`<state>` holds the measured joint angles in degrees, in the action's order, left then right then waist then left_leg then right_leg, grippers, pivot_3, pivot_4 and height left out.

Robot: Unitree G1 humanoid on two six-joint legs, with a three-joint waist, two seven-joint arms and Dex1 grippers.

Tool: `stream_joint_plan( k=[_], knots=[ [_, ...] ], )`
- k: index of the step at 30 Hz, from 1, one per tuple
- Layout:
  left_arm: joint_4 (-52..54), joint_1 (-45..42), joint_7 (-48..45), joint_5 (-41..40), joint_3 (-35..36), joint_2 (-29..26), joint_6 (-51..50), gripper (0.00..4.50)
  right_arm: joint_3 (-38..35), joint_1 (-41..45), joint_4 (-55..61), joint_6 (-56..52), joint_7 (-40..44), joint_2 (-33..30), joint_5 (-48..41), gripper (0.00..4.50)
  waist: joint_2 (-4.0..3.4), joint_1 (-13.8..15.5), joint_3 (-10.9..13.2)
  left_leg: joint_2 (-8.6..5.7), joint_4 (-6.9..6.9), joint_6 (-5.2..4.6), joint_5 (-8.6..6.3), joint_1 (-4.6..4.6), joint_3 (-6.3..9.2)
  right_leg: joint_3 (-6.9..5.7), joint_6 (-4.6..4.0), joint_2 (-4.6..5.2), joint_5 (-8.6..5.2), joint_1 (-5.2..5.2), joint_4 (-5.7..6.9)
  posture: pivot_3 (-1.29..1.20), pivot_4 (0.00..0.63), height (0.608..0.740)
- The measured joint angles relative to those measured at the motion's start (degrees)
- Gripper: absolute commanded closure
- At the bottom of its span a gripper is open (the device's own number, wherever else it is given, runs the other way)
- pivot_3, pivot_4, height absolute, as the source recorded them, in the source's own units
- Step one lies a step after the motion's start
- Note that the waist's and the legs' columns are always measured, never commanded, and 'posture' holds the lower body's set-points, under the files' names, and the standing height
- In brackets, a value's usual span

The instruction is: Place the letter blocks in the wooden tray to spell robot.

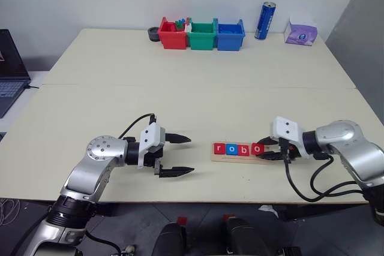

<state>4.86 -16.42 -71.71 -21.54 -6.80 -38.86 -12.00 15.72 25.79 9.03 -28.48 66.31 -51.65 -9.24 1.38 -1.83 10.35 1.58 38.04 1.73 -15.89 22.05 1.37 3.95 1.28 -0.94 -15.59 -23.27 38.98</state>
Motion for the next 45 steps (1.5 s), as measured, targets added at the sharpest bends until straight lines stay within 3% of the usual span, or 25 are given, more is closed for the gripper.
stream_joint_plan(
  k=[21, 30, 37, 42, 45],
  knots=[
    [1.42, 1.10, 1.21, -0.02, 0.40, -0.12, 0.12, 0.00, 2.57, 3.03, -5.58, 4.24, 4.82, 1.21, 4.03, 3.05, 0.00, 0.02, 0.00, 0.02, 0.00, 0.00, 0.00, 0.00, 0.01, -0.05, -0.16, 0.00, 0.09, 0.00, 0.02, 0.00, 0.150, 0.740],
    [1.41, 1.26, 1.19, -0.02, 0.41, -0.13, 0.31, 0.00, 2.62, 3.89, -6.57, 5.08, 5.17, 1.62, 4.75, 0.03, 0.00, 0.03, 0.00, 0.02, 0.00, 0.00, 0.00, 0.00, 0.01, -0.05, -0.16, 0.00, 0.09, 0.00, 0.02, 0.00, 0.150, 0.740],
    [1.40, 1.32, 1.17, -0.02, 0.41, -0.12, 1.21, 0.00, -0.89, 3.21, -1.66, 1.18, 4.82, 1.40, 1.60, 0.03, -0.01, 0.05, 0.00, 0.02, 0.00, 0.00, 0.00, 0.01, 0.07, -0.07, -0.16, 0.00, 0.09, -0.01, 0.03, 0.00, 0.150, 0.740],
    [1.31, 1.67, 1.15, 0.00, 0.43, -0.15, 1.35, 0.00, -3.78, -2.73, 3.79, -0.30, 3.80, -1.79, 0.87, 0.03, -0.01, 0.23, 0.00, 0.00, 0.01, 0.00, 0.00, 0.04, 0.06, -0.14, -0.16, 0.03, 0.09, 0.01, 0.01, 0.00, 0.150, 0.740],
    [1.29, 1.66, 1.09, 0.00, 0.42, -0.12, 1.40, 0.00, -4.36, -5.02, 4.37, -0.71, 2.15, -2.15, 1.22, 0.65, -0.01, 0.15, 0.00, 0.00, 0.01, 0.00, 0.00, 0.03, 0.04, -0.12, -0.15, 0.02, 0.09, 0.01, 0.02, 0.00, 0.150, 0.740]
  ],
)
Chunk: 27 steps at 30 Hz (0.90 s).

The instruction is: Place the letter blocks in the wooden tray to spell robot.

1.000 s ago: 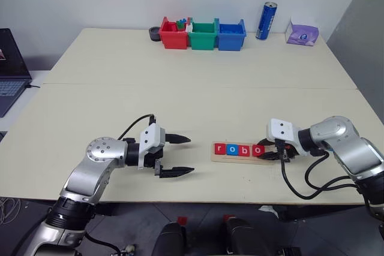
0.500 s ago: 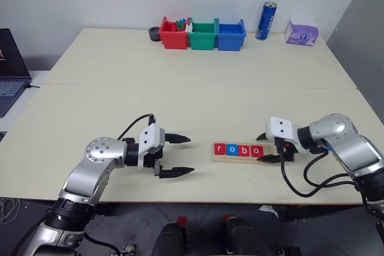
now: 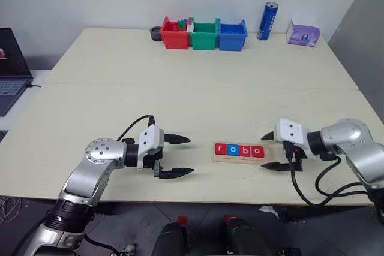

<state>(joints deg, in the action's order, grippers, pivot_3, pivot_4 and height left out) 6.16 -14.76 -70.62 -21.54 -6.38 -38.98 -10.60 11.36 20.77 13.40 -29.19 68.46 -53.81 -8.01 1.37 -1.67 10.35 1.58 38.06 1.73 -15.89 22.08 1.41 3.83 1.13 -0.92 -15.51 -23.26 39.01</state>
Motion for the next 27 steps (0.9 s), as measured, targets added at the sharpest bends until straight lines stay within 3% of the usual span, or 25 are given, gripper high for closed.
stream_joint_plan(
  k=[11, 27],
  knots=[
    [-1.29, -0.61, -0.29, 0.21, -0.18, 0.38, 0.71, 0.00, 0.84, -0.02, -2.61, 3.84, -2.18, -0.62, 2.89, 4.47, 0.00, -0.16, 0.00, 0.02, 0.00, 0.00, 0.00, -0.03, -0.05, 0.04, 0.00, -0.03, 0.00, 0.00, 0.00, 0.00, 0.150, 0.740],
    [-0.73, -0.18, 0.38, 0.19, -0.20, 0.40, 0.51, 0.00, 5.54, 3.40, -7.50, 7.77, -1.86, 1.37, 8.78, 4.47, 0.00, -0.15, 0.00, 0.02, 0.00, 0.00, 0.00, -0.03, -0.04, 0.05, -0.01, -0.02, 0.00, 0.00, 0.01, 0.00, 0.150, 0.740]
  ],
)
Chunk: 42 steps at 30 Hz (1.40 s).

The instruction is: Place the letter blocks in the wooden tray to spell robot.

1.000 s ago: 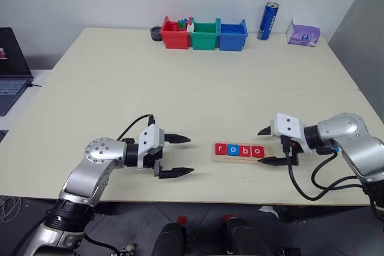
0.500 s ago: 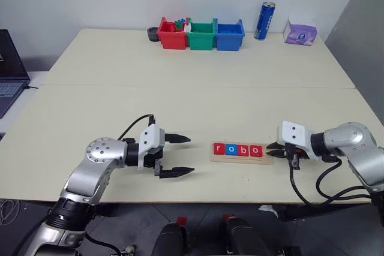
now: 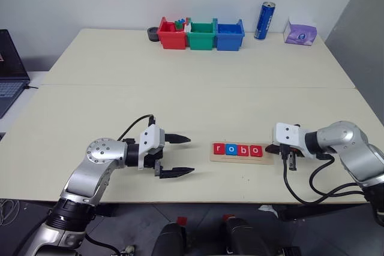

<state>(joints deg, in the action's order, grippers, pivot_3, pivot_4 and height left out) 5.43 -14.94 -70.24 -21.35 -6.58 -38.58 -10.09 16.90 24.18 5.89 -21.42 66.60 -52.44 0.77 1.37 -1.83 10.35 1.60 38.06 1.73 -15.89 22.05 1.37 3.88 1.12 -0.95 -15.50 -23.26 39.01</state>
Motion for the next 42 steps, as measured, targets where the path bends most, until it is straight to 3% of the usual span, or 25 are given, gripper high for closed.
stream_joint_plan(
  k=[27, 30, 35, 41, 42],
  knots=[
    [1.34, 1.09, 1.01, -0.04, 0.13, -0.18, -0.85, 0.00, 0.98, 1.75, 0.62, -1.37, 0.79, 4.71, 0.17, 4.47, 0.00, 0.00, 0.00, 0.00, 0.00, 0.00, 0.00, 0.00, 0.03, -0.01, -0.01, 0.01, 0.00, 0.00, 0.02, 0.00, 0.150, 0.740],
    [1.37, 1.06, 1.07, -0.04, 0.11, -0.17, -0.86, 0.00, -2.72, 1.53, 0.80, -2.04, 0.09, 3.81, -1.33, 3.92, 0.00, 0.04, 0.00, -0.01, 0.00, 0.00, 0.00, 0.00, 0.03, -0.01, -0.01, 0.01, 0.00, 0.00, 0.02, 0.00, 0.150, 0.740],
    [1.55, 0.87, 1.50, -0.09, 0.05, 0.03, -0.99, 0.00, -16.19, -4.34, 4.95, -8.54, -6.71, 4.45, -6.38, 2.17, 0.01, 0.20, -0.01, -0.01, 0.00, 0.00, 0.00, 0.07, 0.05, -0.05, -0.01, 0.02, 0.01, 0.01, 0.02, 0.00, 0.150, 0.740],
    [1.46, 0.57, 1.60, -0.17, -0.01, 0.09, -0.96, 0.00, -32.16, -17.62, 12.00, -16.95, -22.43, 14.28, -8.78, 0.04, 0.00, 0.26, -0.02, -0.02, -0.03, 0.01, 0.00, 0.08, 0.08, 0.02, -0.01, 0.02, 0.00, 0.02, 0.04, 0.00, 0.150, 0.740],
    [1.20, 0.40, 1.32, -0.17, -0.07, 0.13, -0.91, 0.00, -34.23, -18.79, 12.99, -18.07, -26.60, 17.63, -8.71, 0.01, -0.02, 0.13, -0.02, -0.02, -0.02, 0.01, 0.01, 0.04, 0.05, 0.03, 0.00, 0.01, 0.00, 0.01, 0.08, 0.00, 0.150, 0.740]
  ],
)
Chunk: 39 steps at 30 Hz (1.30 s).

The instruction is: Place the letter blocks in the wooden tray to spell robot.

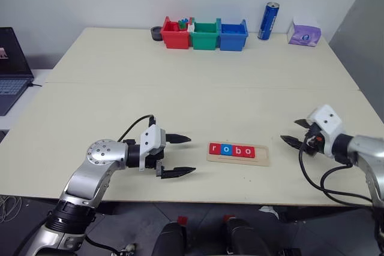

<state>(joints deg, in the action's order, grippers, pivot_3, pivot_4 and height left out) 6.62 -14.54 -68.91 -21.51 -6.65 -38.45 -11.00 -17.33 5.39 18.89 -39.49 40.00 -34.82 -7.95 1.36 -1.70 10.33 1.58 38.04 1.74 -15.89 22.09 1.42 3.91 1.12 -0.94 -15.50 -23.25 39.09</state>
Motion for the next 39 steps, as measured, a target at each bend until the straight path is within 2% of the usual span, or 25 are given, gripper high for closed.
stream_joint_plan(
  k=[4, 9, 15, 23, 26, 33, 39],
  knots=[
    [-0.32, -1.45, -0.63, 0.01, -0.15, 0.38, 0.34, 0.00, -6.04, -1.42, 1.31, -1.83, -13.28, 8.44, 1.37, 0.01, -0.06, -0.28, -0.04, -0.01, 0.00, 0.00, 0.00, -0.10, -0.06, 0.10, 0.24, -0.03, -0.13, 0.01, 0.01, 0.00, 0.150, 0.740],
    [-0.96, -1.58, -1.78, 0.06, -0.37, 0.45, 0.48, 0.00, -7.27, -4.86, 0.01, -1.91, -22.05, 13.09, 2.49, 0.01, -0.11, -0.28, -0.05, -0.01, 0.00, 0.00, 0.00, -0.10, -0.14, 0.16, 0.24, -0.03, -0.13, 0.00, -0.01, 0.00, 0.150, 0.740],
    [-2.59, -1.94, -2.40, 0.21, -0.41, 0.50, 1.37, 0.00, -10.88, -3.52, -5.87, -1.48, -26.45, 13.46, 1.41, 0.01, -0.13, -0.22, -0.07, -0.03, 0.00, 0.00, 0.00, -0.10, -0.23, 0.13, 0.23, -0.03, -0.13, 0.01, -0.01, 0.00, 0.150, 0.740],
    [-2.84, -2.07, -2.98, 0.35, -0.49, 0.67, 1.72, 0.00, -13.01, 1.61, -13.16, -0.37, -27.61, 13.78, -3.39, 0.01, -0.14, -0.30, -0.08, -0.02, -0.01, -0.01, 0.00, -0.11, -0.25, 0.15, 0.21, -0.06, -0.12, 0.02, -0.02, 0.00, 0.150, 0.740],
    [-2.84, -2.07, -2.98, 0.40, -0.49, 0.70, 1.79, 0.00, -12.80, 2.38, -14.30, -0.16, -28.20, 13.69, -4.11, 0.63, -0.14, -0.33, -0.09, -0.01, -0.01, -0.01, 0.00, -0.12, -0.25, 0.15, 0.22, -0.06, -0.12, 0.02, -0.02, 0.00, 0.150, 0.740],
    [-2.83, -1.84, -2.90, 0.35, -0.42, 0.68, 1.83, 0.00, -9.84, 1.07, -12.00, -0.70, -29.85, 13.34, -4.04, 3.04, -0.09, -0.18, -0.15, -0.01, -0.01, -0.01, 0.00, -0.11, -0.21, 0.15, 0.23, -0.05, -0.12, 0.05, -0.04, 0.00, 0.150, 0.740],
    [-3.05, -0.55, -3.12, -0.15, 0.46, 0.35, 2.19, 0.00, -5.69, -5.73, 1.65, -7.63, -28.93, 14.62, -7.01, 3.04, -0.10, -0.15, -0.15, 0.07, -0.08, -0.01, 0.00, -0.05, -0.05, 0.15, 0.23, -0.06, -0.15, 0.02, -0.06, 0.00, 0.150, 0.740]
  ],
)
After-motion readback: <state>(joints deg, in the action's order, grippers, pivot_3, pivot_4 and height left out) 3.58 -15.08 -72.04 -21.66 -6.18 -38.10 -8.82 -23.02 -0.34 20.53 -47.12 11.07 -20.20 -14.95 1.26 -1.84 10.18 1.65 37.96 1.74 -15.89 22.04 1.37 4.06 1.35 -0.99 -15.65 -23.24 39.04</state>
